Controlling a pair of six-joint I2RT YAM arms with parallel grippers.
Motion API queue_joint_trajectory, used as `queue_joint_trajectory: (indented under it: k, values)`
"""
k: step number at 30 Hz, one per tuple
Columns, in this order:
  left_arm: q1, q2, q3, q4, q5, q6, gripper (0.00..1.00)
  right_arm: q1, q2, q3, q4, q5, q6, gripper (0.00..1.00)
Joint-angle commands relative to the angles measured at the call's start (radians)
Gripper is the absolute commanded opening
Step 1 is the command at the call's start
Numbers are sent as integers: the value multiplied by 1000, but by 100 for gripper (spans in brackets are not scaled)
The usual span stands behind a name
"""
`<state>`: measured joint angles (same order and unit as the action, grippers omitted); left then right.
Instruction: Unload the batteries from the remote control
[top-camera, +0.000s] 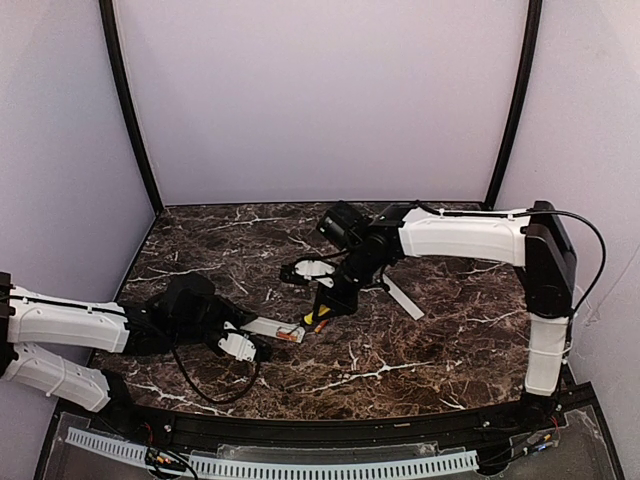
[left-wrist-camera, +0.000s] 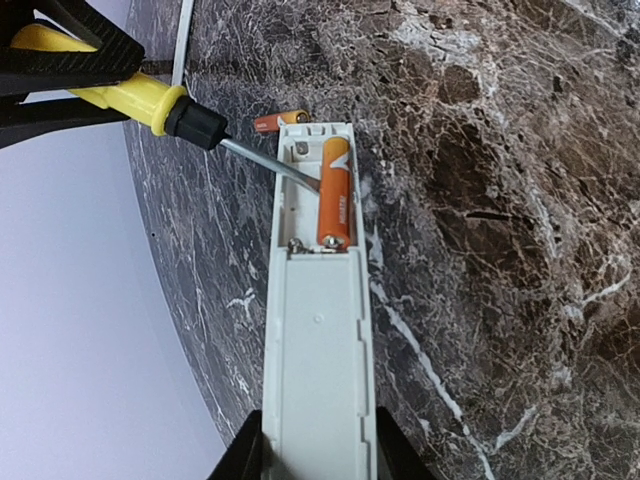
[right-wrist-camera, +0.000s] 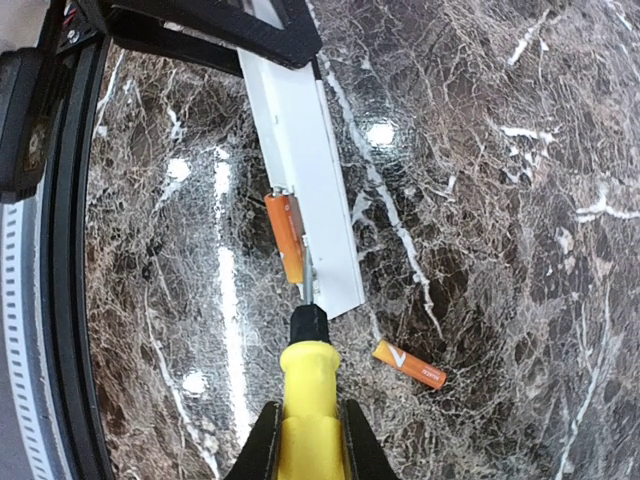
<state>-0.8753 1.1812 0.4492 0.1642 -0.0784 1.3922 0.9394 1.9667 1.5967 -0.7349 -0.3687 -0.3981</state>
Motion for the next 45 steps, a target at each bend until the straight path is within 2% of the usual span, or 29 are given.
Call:
queue_joint_trajectory:
  k: [1, 5, 19, 29, 36, 41, 45]
  values:
    - [-18, -13, 5, 68, 63, -7, 0, -35, 60, 96, 36, 4, -44, 0]
    - [-19, 1, -3, 97, 10, 14, 0, -65, 127, 175, -18, -67, 52, 0]
    - [-18, 62, 7, 113, -65, 25, 0, -81, 132, 174, -3, -56, 111, 0]
    - [7, 44, 31, 139, -69, -61, 0, -91, -35, 114, 14, -18, 113, 0]
    - [30, 13, 26, 179, -40, -152, 0, -117, -173, 28, 54, 66, 140, 0]
    - [64, -18, 51, 195, -7, -304, 0, -129, -280, -70, 126, 100, 173, 0]
    - [77, -39, 51, 225, 0, -359, 0, -131, -366, -156, 204, 174, 216, 0]
